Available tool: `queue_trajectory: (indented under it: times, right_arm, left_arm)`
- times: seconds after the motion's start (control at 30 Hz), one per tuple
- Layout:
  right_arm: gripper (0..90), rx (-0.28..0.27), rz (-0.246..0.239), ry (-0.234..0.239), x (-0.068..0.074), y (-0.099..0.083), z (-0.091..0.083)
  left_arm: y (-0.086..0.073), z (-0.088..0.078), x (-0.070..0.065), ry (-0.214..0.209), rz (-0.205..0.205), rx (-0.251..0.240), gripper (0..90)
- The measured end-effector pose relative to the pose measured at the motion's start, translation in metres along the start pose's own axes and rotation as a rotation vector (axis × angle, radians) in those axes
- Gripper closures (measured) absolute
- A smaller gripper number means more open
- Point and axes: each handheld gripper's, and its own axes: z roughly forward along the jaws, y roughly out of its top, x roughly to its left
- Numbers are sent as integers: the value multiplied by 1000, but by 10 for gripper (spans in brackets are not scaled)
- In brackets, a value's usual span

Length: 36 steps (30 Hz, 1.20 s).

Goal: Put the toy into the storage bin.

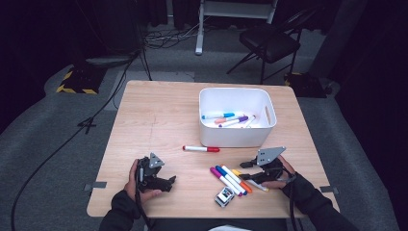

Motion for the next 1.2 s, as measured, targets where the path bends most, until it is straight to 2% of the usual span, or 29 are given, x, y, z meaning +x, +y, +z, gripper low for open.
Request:
queue_trajectory:
  times: [0.1,0.23,0.3,0.33,0.47,0.5,0.57,0.63,0.67,0.7,0.77,0.87,0.93,1.0,1.2]
  right_arm:
    - [560,23,1,2,-2,-4,7]
    - [593,36,29,-15,-8,-11,13]
    - [602,23,69,-6,-10,-13,14]
    - [604,25,71,-1,-11,-14,13]
    - [687,19,48,-27,-13,-16,11]
    - [730,16,56,-28,-12,-17,10]
    - [746,22,43,-40,-12,-17,9]
    - [748,26,30,-18,-11,-17,8]
    - [748,25,42,-12,-10,-17,8]
    - [748,23,25,-9,-12,-18,7]
    - [749,17,31,-11,-12,-19,4]
    - [749,-30,37,-9,-14,-20,-5]
    - [750,-83,40,-15,-15,-21,-12]
    - [750,-127,57,-33,-17,-22,-22]
    - [751,-233,56,-74,-22,-19,-47]
  left_arm:
    - [0,0,0,0,0,0,3]
    - [0,0,0,0,0,1,3]
    - [0,0,0,0,0,0,3]
    - [0,0,0,-1,0,0,3]
    - [0,0,0,-1,0,0,3]
    - [0,0,0,0,0,0,3]
    - [0,0,0,0,0,0,3]
    - [0,0,0,0,0,0,3]
    - [0,0,0,-4,-1,0,4]
    - [0,0,0,1,-1,-1,5]
    - [0,0,0,1,-1,-1,5]
    - [0,0,0,1,-1,0,5]
    - [0,0,0,1,-1,-1,5]
    - [0,0,0,-1,-1,0,5]
    - [0,0,0,1,-1,0,5]
